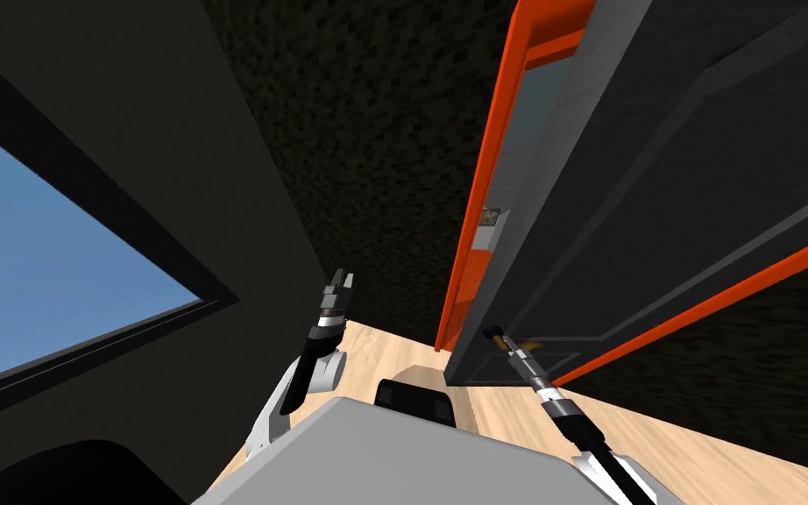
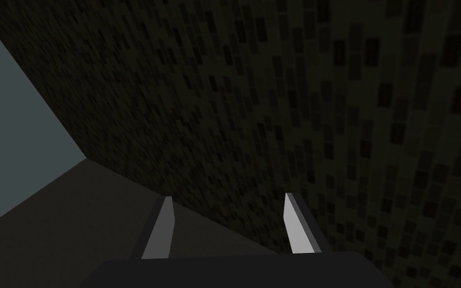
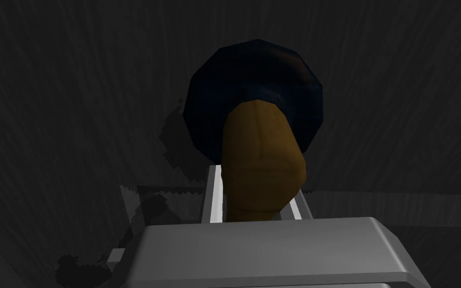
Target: Pull the door open
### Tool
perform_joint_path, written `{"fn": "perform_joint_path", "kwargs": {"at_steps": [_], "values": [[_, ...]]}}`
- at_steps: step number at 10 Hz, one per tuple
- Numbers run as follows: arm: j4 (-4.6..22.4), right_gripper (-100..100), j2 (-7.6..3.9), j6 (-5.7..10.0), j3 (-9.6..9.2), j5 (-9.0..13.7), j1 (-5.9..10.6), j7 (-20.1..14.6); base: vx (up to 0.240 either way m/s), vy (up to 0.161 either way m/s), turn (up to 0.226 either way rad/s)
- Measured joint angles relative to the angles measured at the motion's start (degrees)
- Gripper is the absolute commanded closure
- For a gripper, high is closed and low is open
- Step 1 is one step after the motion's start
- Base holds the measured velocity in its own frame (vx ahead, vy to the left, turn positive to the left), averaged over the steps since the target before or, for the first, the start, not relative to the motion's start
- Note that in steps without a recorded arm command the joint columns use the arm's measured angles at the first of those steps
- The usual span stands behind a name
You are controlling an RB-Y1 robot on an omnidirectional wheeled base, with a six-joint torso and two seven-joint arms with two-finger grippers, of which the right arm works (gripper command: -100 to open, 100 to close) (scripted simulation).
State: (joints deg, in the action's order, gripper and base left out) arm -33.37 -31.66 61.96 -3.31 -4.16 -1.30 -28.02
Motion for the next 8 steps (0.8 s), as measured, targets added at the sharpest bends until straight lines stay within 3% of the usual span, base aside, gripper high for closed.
{"fn": "perform_joint_path", "kwargs": {"at_steps": [1,3,6,7,8], "values": [[-0.7,100,-0.43,0.46,0.05,0.1,-0.87,-0.3,-0.183,-0.094,0.165],[1.9,100,-0.91,3.37,-0.11,0.0,-0.62,-0.6,-0.206,-0.081,0.194],[2.6,100,-2.01,6.60,-0.29,-0.1,-2.70,-1.4,-0.214,-0.123,0.186],[0.0,100,-2.41,6.17,-0.24,0.0,-4.65,-1.7,-0.121,-0.048,0.044],[0.5,100,-2.45,6.60,-0.32,-0.1,-4.77,-1.8,-0.040,0.004,-0.036]]}}
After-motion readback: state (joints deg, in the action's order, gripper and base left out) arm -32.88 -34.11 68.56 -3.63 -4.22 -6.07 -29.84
